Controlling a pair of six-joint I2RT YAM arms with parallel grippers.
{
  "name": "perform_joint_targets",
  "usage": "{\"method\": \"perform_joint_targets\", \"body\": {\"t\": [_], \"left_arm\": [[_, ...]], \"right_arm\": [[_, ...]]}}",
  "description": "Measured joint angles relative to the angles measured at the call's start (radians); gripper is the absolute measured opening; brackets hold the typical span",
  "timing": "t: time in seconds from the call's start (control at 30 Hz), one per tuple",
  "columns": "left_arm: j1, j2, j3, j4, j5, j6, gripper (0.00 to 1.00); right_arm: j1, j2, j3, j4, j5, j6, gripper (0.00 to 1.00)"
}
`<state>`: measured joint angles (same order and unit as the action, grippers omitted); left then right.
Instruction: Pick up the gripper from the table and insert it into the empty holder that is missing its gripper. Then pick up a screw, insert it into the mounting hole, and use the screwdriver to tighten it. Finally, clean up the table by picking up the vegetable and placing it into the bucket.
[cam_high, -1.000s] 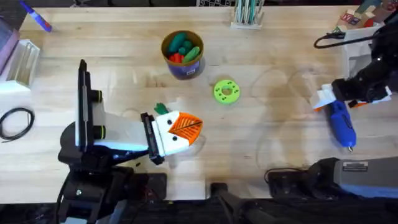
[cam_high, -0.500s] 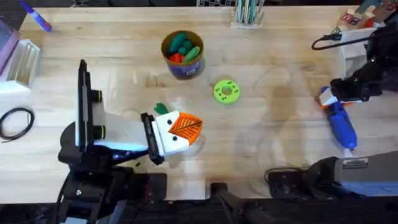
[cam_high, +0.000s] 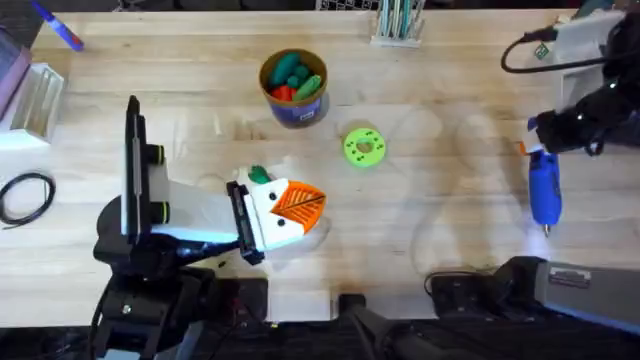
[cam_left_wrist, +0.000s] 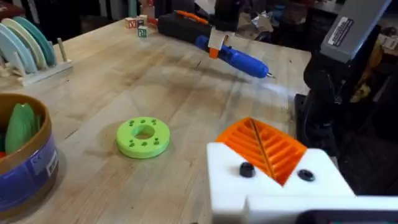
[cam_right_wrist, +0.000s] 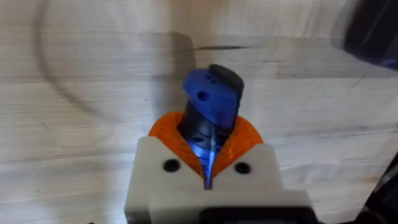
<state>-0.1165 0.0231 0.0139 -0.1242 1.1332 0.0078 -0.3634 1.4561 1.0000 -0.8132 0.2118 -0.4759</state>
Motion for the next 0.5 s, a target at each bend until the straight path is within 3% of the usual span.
{"method": "perform_joint_targets", "body": {"t": [0.03, 0.07, 0.27, 0.5], "left_arm": [[0.000, 0.000, 0.000, 0.000, 0.000, 0.000, 0.005], [0.000, 0.000, 0.000, 0.000, 0.000, 0.000, 0.005], [0.000, 0.000, 0.000, 0.000, 0.000, 0.000, 0.005], [0.000, 0.000, 0.000, 0.000, 0.000, 0.000, 0.005]], "right_arm": [[0.023, -0.037, 0.000, 0.002, 0.000, 0.000, 0.020], [0.112, -0.159, 0.000, 0.008, -0.002, 0.001, 0.020], [0.319, -0.393, -0.001, 0.034, -0.035, 0.119, 0.020], [0.570, -0.589, -0.017, 0.296, -0.212, 0.302, 0.020]]}}
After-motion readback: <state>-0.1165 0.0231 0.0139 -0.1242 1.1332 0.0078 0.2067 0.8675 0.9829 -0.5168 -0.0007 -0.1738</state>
